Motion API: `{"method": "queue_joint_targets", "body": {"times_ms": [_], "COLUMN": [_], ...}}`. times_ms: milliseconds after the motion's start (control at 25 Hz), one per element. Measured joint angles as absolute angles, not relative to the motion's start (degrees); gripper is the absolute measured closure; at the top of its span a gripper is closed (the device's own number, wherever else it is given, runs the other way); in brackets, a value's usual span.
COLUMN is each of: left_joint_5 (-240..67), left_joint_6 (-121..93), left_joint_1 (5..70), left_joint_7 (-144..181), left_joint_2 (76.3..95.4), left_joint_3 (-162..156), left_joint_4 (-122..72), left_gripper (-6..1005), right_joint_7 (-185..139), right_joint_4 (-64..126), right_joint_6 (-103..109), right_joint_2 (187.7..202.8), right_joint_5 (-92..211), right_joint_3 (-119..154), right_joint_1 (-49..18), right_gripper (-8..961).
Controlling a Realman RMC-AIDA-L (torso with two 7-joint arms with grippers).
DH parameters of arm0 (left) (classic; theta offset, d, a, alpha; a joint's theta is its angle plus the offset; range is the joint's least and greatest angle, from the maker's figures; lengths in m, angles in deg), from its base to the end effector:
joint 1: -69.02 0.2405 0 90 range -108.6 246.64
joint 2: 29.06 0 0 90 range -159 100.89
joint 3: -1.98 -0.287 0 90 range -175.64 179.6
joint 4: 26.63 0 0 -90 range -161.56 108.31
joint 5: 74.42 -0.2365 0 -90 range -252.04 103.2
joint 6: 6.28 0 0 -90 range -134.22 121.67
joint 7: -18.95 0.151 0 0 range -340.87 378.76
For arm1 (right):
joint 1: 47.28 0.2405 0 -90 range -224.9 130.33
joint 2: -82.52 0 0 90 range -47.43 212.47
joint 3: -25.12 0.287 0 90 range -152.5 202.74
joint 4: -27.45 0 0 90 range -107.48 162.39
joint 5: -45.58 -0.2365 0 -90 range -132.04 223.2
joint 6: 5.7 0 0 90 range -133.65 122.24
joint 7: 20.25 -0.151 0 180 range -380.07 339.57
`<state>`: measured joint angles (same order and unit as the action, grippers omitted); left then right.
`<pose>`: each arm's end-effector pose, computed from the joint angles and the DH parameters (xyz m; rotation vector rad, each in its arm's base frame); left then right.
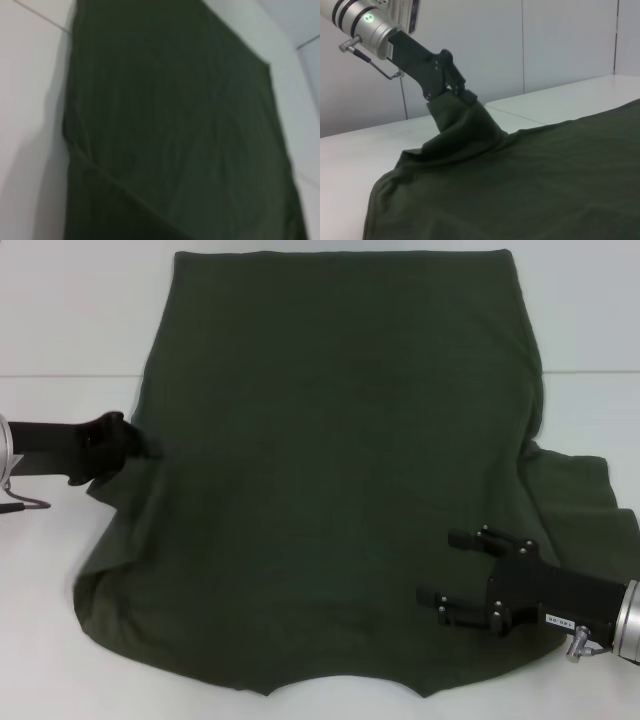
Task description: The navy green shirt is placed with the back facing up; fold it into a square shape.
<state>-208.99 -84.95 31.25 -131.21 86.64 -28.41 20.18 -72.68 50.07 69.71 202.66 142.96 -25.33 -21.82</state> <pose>-0.3124 0.4358 0.0517 -1.9310 -1.9041 -0.5770 0.3335 0.3364 -0.0825 -2.5836 0.4401 0.6645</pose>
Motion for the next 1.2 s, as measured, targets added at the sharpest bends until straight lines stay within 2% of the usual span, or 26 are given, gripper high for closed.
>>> {"method": "queue_joint_targets", "body": {"times_ms": [240, 680, 880, 1200], "left_joint_5": [-203.9, -197.6, -189.6, -188.9], "left_joint_6": [-84.5, -82.1, -82.0, -80.5], "left_joint_1": [31.7, 33.1, 34.5, 34.0], "left_joint_7": [-131.0, -128.4, -124.4, -120.5], "left_joint_2": [85.89, 86.44, 87.36, 88.07], "left_joint_3": [-25.8, -25.4, -25.3, -25.4], "left_joint_4": [16.5, 10.5, 5.0, 1.4], "left_gripper": [983, 974, 760, 572], "right_joint_7": [-72.6, -72.5, -72.5, -72.5], "right_joint_4": [49.7, 49.6, 49.5, 49.5], "right_joint_6": [69.7, 69.7, 69.6, 69.5], "right_joint_2": [202.66, 202.66, 202.66, 202.66], "right_joint_5": [143.0, 143.0, 143.0, 143.0], "right_joint_3": [-25.3, -25.3, -25.3, -25.3], "right_joint_1": [-21.6, -21.6, -21.6, -21.4], "right_gripper": [26, 26, 26, 26]}}
